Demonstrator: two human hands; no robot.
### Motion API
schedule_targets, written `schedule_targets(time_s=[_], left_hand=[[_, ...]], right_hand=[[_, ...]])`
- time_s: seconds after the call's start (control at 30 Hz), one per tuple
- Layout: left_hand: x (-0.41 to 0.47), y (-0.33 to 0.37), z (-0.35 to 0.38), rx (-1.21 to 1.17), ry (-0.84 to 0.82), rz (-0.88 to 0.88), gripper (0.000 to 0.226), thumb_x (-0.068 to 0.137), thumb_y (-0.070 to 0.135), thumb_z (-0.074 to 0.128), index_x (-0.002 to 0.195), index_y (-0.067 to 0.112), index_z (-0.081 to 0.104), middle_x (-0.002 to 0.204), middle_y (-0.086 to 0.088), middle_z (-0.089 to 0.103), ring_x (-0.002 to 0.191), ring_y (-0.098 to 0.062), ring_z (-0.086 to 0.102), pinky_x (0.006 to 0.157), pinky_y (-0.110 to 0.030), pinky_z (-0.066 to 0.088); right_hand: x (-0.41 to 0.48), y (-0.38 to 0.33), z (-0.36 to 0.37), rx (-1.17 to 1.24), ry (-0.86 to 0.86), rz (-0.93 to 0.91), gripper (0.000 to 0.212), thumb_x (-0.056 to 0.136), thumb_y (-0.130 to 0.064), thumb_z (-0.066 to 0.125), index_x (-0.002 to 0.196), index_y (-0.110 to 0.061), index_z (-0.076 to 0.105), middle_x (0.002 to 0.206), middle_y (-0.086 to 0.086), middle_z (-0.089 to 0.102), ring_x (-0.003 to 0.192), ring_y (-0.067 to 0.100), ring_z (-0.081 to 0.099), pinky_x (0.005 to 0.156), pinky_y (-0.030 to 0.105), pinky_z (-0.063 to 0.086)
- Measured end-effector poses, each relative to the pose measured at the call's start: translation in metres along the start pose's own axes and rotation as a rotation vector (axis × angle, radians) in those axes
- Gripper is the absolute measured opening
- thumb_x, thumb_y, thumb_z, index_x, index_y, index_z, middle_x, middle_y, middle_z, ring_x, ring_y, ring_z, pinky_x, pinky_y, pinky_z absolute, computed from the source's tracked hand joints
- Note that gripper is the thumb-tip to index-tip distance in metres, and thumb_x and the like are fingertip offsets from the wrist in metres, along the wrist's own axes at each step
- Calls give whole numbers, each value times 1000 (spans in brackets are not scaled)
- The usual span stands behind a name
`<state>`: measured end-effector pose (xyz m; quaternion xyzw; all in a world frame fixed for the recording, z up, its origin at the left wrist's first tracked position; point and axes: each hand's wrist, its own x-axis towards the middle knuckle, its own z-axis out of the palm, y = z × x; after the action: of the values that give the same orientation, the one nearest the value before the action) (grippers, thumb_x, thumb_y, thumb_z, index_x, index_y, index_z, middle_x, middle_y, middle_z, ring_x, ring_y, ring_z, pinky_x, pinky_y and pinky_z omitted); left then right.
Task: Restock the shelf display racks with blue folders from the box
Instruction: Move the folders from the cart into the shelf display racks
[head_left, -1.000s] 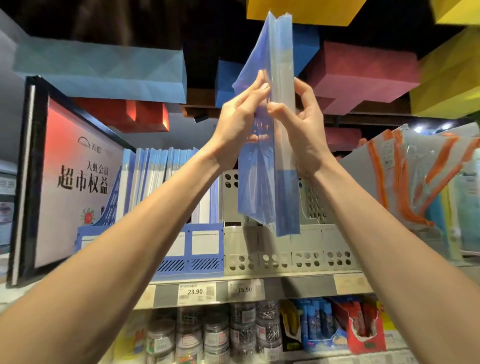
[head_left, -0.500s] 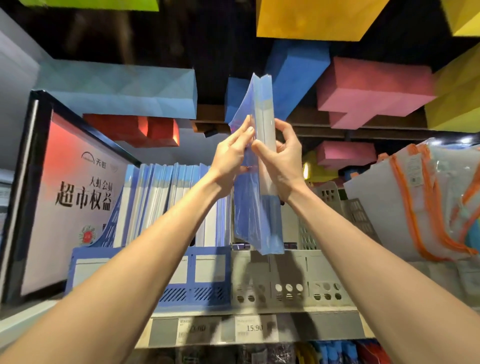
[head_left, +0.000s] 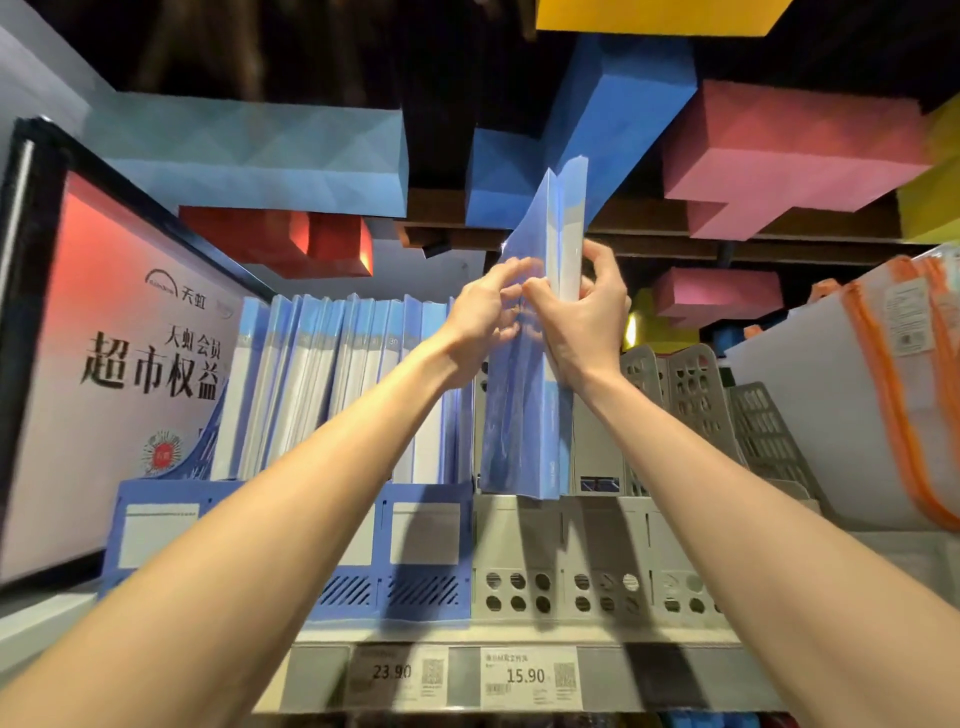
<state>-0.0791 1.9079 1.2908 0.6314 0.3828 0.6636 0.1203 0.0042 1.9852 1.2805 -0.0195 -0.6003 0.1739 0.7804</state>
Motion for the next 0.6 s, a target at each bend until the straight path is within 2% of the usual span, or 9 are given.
schedule_targets(time_s=[0.1, 0.13, 0.23, 0.33, 0.43, 0.5, 0.6], left_hand=[[0, -7, -10, 93, -63, -28, 37, 102, 44, 43, 126, 28, 66, 147, -7, 54, 136, -28, 48, 110, -43, 42], [-3, -7, -13, 112, -82, -39, 44, 96, 48, 47, 130, 27, 65, 148, -8, 53, 138, -29, 47, 113, -49, 41], [-13, -10, -18, 136, -159, -57, 67, 78, 56, 61, 139, 30, 58, 149, -2, 52, 139, -27, 47, 102, -53, 52], [-24, -16, -19, 192, -209, -102, 79, 77, 42, 70, 150, 27, 44, 148, 1, 51, 137, -20, 47, 94, -48, 58], [-34, -28, -16, 252, -188, -108, 88, 82, 30, 81, 156, 20, 33, 153, -2, 45, 135, -17, 50, 93, -47, 58], [-39, -36, -12, 295, -155, -73, 89, 84, 28, 81, 157, 20, 32, 161, -1, 36, 141, -19, 44, 94, -42, 58], [-44, -42, -12, 330, -122, -34, 92, 83, 24, 82, 158, 21, 30, 163, 4, 31, 146, -20, 38, 98, -40, 56]], right_hand=[[0, 12, -2, 14, 1, 36, 59, 71, -44, 75, 122, -20, 56, 108, -5, 67, 96, 11, 70, 84, 42, 60], [1, 15, -2, 22, -2, 46, 61, 73, -41, 77, 124, -16, 56, 110, -2, 67, 95, 10, 69, 82, 39, 61], [4, 19, 0, 25, -22, 86, 66, 69, -43, 75, 124, -12, 57, 110, 0, 68, 94, 10, 70, 82, 33, 61], [6, 26, 5, 30, -62, 168, 64, 61, -47, 70, 117, -19, 59, 106, 7, 72, 94, 20, 72, 83, 40, 60], [5, 34, 7, 81, -117, 250, 48, 75, -28, 73, 119, -13, 61, 104, 12, 73, 88, 21, 73, 75, 34, 62], [6, 40, 7, 137, -149, 291, 39, 84, -17, 72, 121, -11, 60, 106, 12, 73, 91, 20, 72, 75, 30, 60], [5, 43, 5, 238, -217, 365, 39, 89, -21, 74, 124, -14, 59, 108, 5, 73, 95, 13, 71, 80, 29, 60]])
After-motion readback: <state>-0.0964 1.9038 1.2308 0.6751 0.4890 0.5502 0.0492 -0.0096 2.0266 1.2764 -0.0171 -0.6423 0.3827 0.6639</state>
